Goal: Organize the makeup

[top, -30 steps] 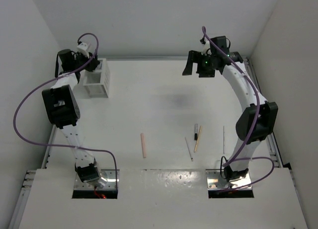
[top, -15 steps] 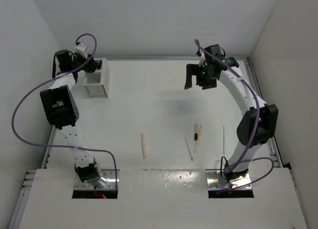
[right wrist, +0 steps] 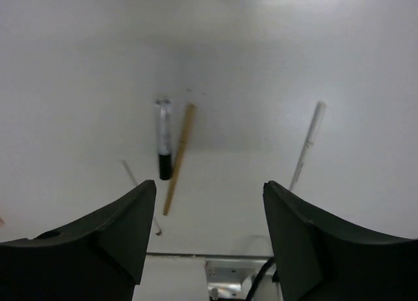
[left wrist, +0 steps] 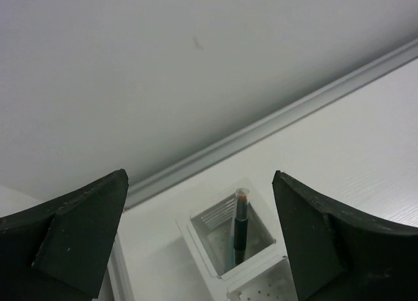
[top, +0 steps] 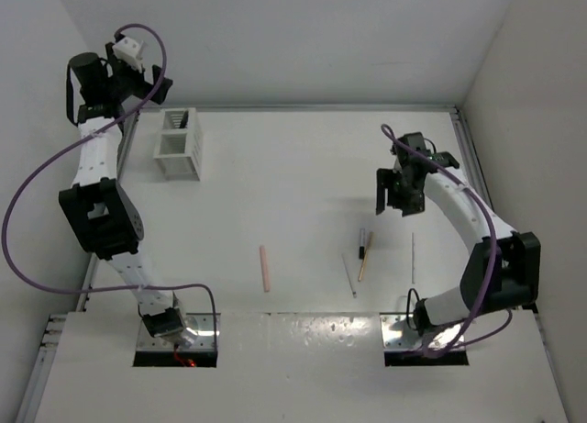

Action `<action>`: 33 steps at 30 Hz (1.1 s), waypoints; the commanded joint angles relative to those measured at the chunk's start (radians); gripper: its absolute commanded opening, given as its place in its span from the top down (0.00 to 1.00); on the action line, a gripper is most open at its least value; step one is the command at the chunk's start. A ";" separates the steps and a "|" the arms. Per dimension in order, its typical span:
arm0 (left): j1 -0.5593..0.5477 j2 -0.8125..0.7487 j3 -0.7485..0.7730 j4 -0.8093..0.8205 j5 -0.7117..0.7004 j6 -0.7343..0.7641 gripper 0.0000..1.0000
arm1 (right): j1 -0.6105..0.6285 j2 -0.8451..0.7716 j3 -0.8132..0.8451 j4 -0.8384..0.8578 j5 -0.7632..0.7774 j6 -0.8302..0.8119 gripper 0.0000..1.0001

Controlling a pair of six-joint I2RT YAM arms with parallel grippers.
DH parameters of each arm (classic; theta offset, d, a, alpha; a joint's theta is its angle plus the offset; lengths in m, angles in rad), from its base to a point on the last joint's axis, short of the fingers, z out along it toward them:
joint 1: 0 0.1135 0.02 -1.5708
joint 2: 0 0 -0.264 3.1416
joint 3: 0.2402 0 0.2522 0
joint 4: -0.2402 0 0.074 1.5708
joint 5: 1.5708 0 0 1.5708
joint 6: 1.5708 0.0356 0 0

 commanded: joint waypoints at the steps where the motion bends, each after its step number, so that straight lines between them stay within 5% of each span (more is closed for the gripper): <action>1: -0.008 -0.110 0.042 -0.065 0.038 -0.016 0.01 | -0.086 0.002 -0.108 -0.007 0.000 0.048 0.35; 3: 0.005 -0.135 0.042 -0.102 0.062 -0.089 0.01 | -0.146 0.055 -0.107 -0.064 -0.019 0.040 0.53; 9: 0.062 -0.166 -0.009 -0.136 0.279 -0.148 0.01 | -0.230 0.204 -0.119 -0.101 0.024 0.035 0.52; 16: 0.004 -0.155 0.124 -0.453 -0.081 0.134 0.01 | -0.277 0.321 -0.122 -0.137 0.079 0.008 0.49; 22: 0.004 -0.136 0.203 -0.526 -0.298 0.259 0.01 | -0.307 0.399 -0.155 -0.081 0.052 0.000 0.51; 29: -0.005 -0.136 0.252 -0.570 -0.356 0.263 0.01 | -0.307 0.456 -0.127 -0.081 0.052 -0.030 0.81; 33: -0.005 -0.146 0.287 -0.590 -0.265 0.251 0.01 | -0.306 0.465 -0.127 -0.073 0.079 -0.050 1.00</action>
